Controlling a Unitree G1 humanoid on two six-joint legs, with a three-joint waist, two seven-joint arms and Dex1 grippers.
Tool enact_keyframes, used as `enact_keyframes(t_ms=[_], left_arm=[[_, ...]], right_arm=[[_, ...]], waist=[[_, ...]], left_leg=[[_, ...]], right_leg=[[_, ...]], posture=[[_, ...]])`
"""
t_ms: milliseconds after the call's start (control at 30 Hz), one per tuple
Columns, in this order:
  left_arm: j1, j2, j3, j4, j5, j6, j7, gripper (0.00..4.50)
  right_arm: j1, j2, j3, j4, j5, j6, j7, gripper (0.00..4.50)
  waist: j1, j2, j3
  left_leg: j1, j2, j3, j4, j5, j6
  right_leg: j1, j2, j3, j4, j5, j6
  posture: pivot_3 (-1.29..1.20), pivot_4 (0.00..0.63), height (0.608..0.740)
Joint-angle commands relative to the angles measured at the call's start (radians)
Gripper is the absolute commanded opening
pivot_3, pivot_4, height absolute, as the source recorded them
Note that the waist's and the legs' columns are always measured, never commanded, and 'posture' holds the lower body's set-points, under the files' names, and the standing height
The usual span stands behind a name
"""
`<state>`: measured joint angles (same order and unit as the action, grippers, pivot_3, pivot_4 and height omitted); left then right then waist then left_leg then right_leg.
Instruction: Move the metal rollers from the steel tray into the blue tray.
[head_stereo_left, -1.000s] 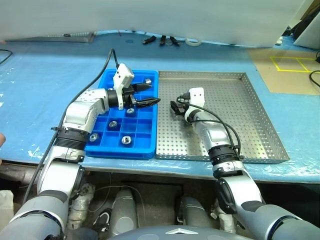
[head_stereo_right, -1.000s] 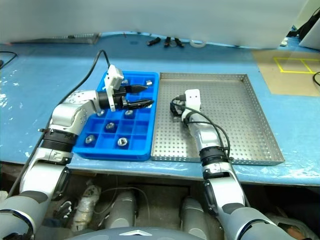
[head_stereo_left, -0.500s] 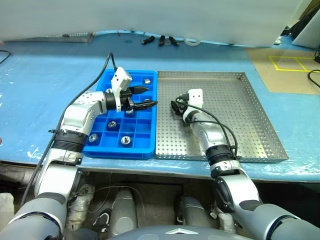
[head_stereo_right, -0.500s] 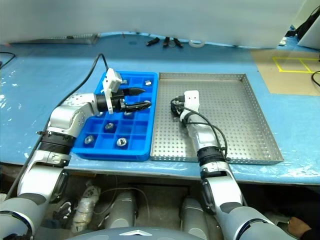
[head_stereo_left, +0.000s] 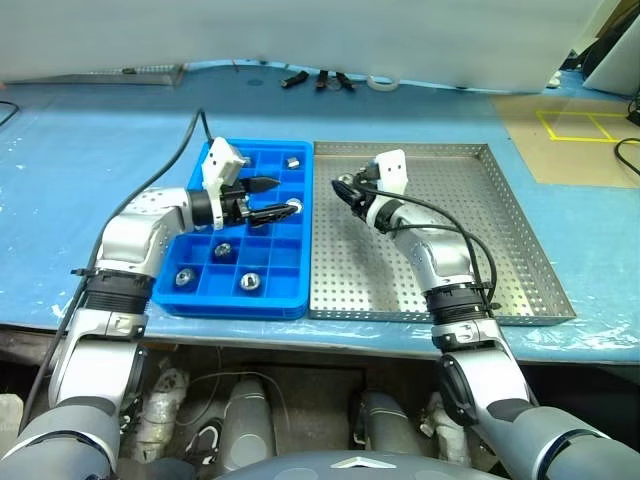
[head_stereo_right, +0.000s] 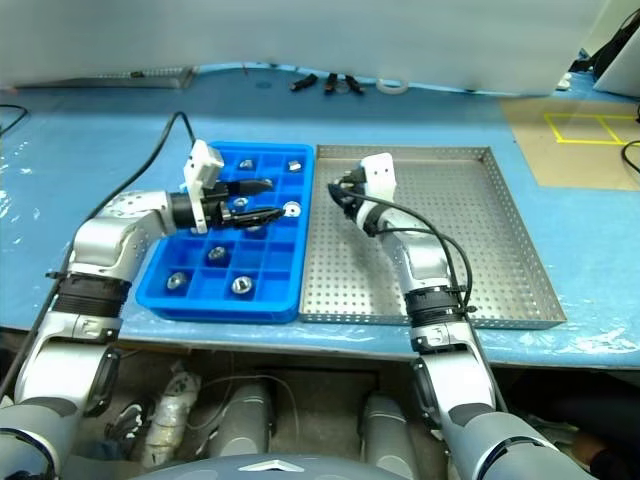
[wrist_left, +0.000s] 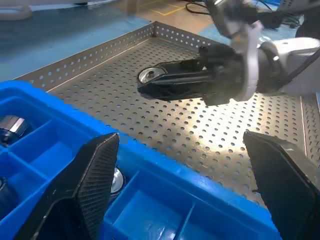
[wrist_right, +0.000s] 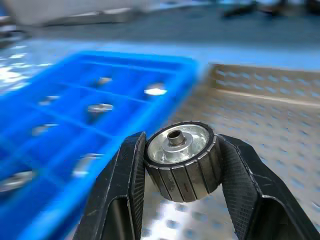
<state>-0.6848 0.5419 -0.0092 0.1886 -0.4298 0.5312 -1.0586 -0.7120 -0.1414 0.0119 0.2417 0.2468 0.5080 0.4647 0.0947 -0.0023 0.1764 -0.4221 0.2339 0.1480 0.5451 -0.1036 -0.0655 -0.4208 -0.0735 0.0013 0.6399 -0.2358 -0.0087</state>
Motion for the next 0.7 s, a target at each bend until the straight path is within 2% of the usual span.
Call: enact_keyframes(t_ms=[33, 267, 500, 700], left_arm=[[0.047, 0.035, 0.059, -0.101, -0.042, 0.034, 0.019, 4.21], [0.24, 0.08, 0.165, -0.333, -0.101, 0.129, 0.133, 4.21], [0.419, 0.099, 0.269, -0.524, -0.173, 0.212, 0.243, 4.21], [0.464, 0.107, 0.298, -0.577, -0.212, 0.239, 0.291, 4.21]], right_arm=[[-0.026, -0.029, 0.059, -0.154, 0.08, 0.079, 0.149, 1.78], [-0.054, -0.022, 0.131, -0.129, 0.089, 0.101, 0.251, 1.78], [-0.067, -0.018, 0.181, -0.01, 0.039, 0.045, 0.303, 1.78], [-0.064, -0.054, 0.164, 0.004, 0.045, 0.049, 0.352, 1.78]], waist=[[0.004, 0.0, 0.0], [0.022, 0.0, 0.0], [0.071, 0.0, 0.0], [0.118, 0.001, 0.0]], left_leg=[[0.0, 0.0, 0.0, 0.0, 0.0, 0.0], [0.0, 0.001, 0.0, -0.001, -0.001, 0.001], [-0.001, 0.002, 0.0, -0.002, -0.001, 0.001], [-0.002, 0.002, 0.0, -0.002, -0.002, 0.003]], right_leg=[[0.0, 0.0, 0.0, 0.0, 0.0, 0.0], [0.0, 0.0, -0.001, 0.0, -0.001, -0.001], [-0.001, 0.0, -0.002, 0.0, -0.003, -0.003], [-0.002, 0.0, -0.002, 0.0, -0.003, -0.003]], posture=[[0.08, 0.15, 0.74], [0.24, 0.15, 0.74], [0.35, 0.15, 0.74], [0.36, 0.15, 0.74]])
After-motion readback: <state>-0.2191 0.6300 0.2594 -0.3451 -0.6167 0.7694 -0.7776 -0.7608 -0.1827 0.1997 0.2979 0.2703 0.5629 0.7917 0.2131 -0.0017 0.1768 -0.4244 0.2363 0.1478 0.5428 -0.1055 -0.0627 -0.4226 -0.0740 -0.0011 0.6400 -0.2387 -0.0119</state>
